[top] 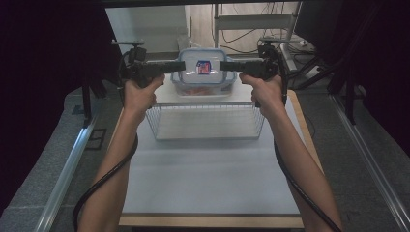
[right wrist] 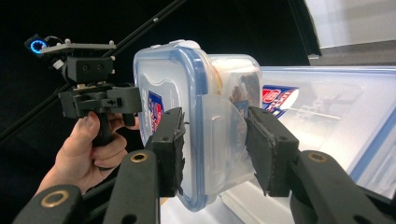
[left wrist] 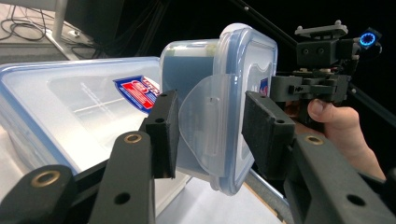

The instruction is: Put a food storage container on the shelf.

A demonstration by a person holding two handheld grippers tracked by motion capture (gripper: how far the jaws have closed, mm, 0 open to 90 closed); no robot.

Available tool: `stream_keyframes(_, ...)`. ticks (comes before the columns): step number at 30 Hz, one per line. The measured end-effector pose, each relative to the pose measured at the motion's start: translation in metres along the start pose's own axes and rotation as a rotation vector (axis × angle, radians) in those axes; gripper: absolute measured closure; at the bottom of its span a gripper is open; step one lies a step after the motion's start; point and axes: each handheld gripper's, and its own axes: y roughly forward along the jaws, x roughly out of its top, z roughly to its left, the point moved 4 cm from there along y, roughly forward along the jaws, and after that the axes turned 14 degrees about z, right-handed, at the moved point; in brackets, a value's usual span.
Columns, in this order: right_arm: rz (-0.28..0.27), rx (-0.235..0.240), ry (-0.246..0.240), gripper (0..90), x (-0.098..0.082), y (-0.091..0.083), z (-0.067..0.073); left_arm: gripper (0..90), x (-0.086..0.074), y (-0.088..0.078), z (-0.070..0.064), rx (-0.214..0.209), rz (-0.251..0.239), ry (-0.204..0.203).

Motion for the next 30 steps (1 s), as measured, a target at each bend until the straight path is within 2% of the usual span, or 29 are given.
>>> stream_keyframes(9,-0.016,0.012,0.039,57.5,0.007,0.005,-0.017,56.5,0.004,0.009,0.012,0.001,-0.006,-0.044)
stream_keyframes(13,-0.020,0.012,0.053,57.2,0.009,0.007,-0.020,54.9,0.005,0.011,0.013,0.051,-0.002,-0.041)
stream_keyframes(16,-0.015,0.003,0.059,56.2,0.009,0.009,-0.020,51.4,0.005,0.014,0.012,0.089,0.022,-0.030)
stream_keyframes(18,-0.014,-0.014,0.056,55.0,0.010,0.011,-0.020,50.0,0.005,0.016,0.010,0.116,0.034,-0.018)
stream_keyframes(22,-0.016,-0.032,0.056,54.4,0.012,0.012,-0.022,49.4,0.006,0.019,0.009,0.136,0.045,-0.020)
stream_keyframes(25,-0.024,-0.065,0.044,53.0,0.014,0.012,-0.022,47.6,0.007,0.021,0.008,0.145,0.047,-0.026)
stream_keyframes(30,-0.034,-0.134,0.019,53.9,0.019,0.012,-0.023,45.0,0.008,0.021,0.007,0.136,0.033,-0.044)
